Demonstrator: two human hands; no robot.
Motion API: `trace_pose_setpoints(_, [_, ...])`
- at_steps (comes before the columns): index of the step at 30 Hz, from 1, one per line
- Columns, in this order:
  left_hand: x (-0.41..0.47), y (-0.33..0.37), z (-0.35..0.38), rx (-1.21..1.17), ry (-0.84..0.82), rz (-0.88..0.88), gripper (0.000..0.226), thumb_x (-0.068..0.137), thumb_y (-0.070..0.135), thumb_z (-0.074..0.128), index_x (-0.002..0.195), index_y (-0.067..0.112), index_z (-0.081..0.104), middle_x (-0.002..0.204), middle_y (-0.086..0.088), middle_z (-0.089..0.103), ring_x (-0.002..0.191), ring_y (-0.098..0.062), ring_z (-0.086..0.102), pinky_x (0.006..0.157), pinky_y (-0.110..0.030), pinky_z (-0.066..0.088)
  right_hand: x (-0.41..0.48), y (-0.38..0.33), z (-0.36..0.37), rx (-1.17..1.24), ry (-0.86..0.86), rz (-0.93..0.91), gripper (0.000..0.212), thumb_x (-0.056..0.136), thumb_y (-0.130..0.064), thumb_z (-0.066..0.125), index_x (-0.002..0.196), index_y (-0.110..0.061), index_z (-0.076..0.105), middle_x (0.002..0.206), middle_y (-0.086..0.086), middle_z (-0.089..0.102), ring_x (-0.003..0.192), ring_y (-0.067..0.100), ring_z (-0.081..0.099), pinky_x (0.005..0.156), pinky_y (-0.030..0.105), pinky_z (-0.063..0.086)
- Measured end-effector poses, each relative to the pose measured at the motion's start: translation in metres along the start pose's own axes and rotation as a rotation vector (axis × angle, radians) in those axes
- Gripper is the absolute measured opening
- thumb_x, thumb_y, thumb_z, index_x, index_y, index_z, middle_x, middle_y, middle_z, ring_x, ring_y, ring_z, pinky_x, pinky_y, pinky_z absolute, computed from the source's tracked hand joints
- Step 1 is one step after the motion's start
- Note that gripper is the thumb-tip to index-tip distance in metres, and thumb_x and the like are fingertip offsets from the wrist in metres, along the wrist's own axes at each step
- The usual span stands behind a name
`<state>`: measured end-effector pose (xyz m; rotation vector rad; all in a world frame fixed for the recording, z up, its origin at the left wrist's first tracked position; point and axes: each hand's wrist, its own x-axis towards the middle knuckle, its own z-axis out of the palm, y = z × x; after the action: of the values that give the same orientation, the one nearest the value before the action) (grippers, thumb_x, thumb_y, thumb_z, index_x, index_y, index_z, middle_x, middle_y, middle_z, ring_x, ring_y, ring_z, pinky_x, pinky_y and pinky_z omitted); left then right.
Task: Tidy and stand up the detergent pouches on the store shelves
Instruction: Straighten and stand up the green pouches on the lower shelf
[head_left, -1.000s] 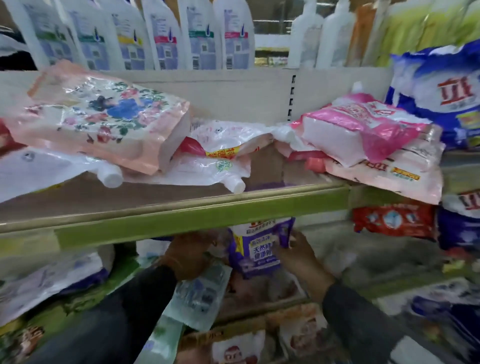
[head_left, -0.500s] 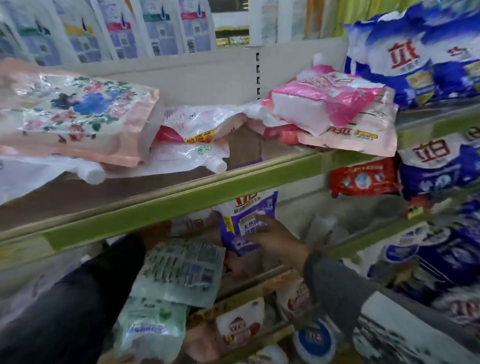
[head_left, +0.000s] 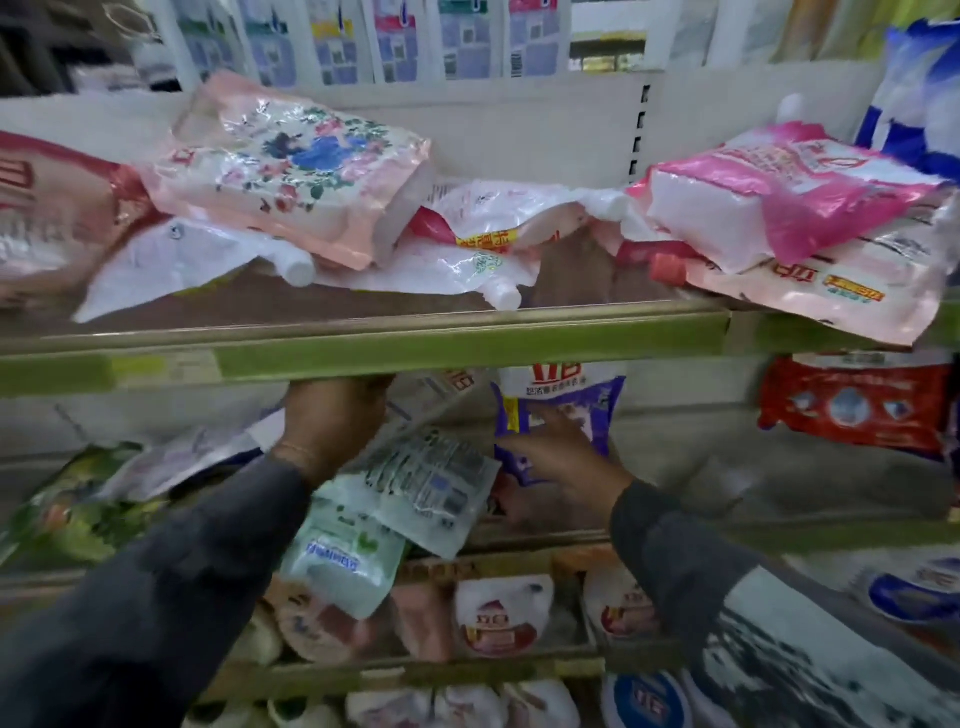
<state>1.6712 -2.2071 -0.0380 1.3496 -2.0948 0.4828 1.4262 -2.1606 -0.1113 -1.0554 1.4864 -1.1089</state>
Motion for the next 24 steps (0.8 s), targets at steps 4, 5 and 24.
trace_pose_setpoints(4, [-0.031,0.057,-0.018,0.076,-0.111,0.157,0.025,0.075,0.026,0.050,0.066,0.015,0.070,0.054,-0.008,0.064,0.040,-0.029,0.058,0.037,-0.026,0.041,-0.018,0.000,0.003,0.165,-0.180,-0.062,0.052,0.085,-0.008,0.077,0.132,-0.019,0.056,0.107,-0.010,0.067,0.093,0.006,0.065,0.070,0.022,0.056])
trace_pose_setpoints(5, [-0.037,0.070,-0.014,0.099,-0.099,0.155,0.020,0.072,0.025,0.054,0.064,0.015,0.069,0.052,-0.007,0.063,0.039,-0.029,0.057,0.037,-0.026,0.040,-0.021,0.001,0.005,0.235,-0.243,-0.087,0.057,0.083,-0.006,0.080,0.134,-0.016,0.056,0.113,-0.001,0.070,0.101,0.015,0.068,0.082,0.031,0.060])
trace_pose_setpoints(24, [-0.012,0.155,0.011,-1.116,-0.441,-0.260,0.026,0.093,0.024,0.064,0.069,0.016,0.068,0.053,0.007,0.057,0.041,0.001,0.048,0.046,-0.018,0.040,-0.054,0.031,-0.084,0.726,-0.184,0.011,0.042,0.072,-0.005,0.078,0.112,-0.007,0.068,0.117,0.026,0.071,0.103,0.042,0.071,0.086,0.060,0.058])
